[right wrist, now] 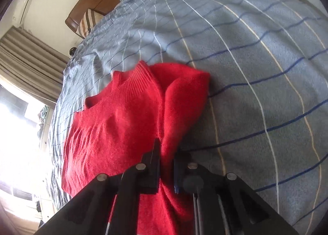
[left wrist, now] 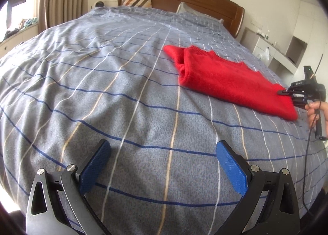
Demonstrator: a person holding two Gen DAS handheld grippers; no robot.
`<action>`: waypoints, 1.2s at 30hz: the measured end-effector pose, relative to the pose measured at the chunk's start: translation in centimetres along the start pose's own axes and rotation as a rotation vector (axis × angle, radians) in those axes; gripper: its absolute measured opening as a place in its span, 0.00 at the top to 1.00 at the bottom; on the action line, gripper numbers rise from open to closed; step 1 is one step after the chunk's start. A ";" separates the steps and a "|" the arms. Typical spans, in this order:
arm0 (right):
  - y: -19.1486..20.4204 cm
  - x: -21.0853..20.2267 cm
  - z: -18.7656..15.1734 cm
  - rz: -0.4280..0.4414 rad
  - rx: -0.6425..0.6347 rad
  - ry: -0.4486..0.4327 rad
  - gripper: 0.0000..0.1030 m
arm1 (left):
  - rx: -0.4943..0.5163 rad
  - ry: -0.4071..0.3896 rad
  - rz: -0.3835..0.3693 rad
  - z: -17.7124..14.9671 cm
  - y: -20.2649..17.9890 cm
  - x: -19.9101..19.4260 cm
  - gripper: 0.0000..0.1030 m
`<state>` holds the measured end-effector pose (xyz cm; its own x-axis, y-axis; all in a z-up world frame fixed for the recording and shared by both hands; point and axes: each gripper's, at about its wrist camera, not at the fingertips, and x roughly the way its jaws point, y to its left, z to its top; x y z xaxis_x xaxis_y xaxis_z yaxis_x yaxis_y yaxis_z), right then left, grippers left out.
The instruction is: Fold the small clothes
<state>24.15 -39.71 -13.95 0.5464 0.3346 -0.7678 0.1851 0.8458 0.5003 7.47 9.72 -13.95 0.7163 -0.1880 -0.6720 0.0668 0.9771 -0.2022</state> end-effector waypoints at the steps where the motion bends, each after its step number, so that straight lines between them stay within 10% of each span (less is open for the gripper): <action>1: 1.4 -0.5 0.3 -0.003 -0.028 -0.014 0.91 | -0.005 -0.006 0.004 0.1 0.2 0.0 0.01; 15: 28.5 8.6 -3.7 0.114 -0.434 0.119 0.90 | -0.112 -0.043 0.122 0.5 4.9 -0.7 0.01; 20: 28.1 12.8 -6.3 0.350 -0.289 0.318 0.57 | -0.123 -0.040 0.114 0.7 5.2 -0.5 0.01; 24: 25.7 9.6 -6.0 0.482 -0.217 0.274 0.50 | -0.148 -0.042 0.098 0.8 5.7 -0.6 0.01; 31: 21.6 3.4 -5.5 0.155 -0.466 0.074 0.51 | -0.186 -0.037 0.087 0.8 6.0 -0.5 0.01; 36: 23.9 5.4 -9.8 0.142 -0.641 0.018 0.65 | -0.172 -0.037 0.096 0.6 5.8 -0.5 0.01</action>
<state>23.47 -13.63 -10.08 0.5151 0.4635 -0.7210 -0.4143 0.8710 0.2640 7.96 15.50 -14.36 0.7391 -0.0873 -0.6679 -0.1206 0.9584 -0.2588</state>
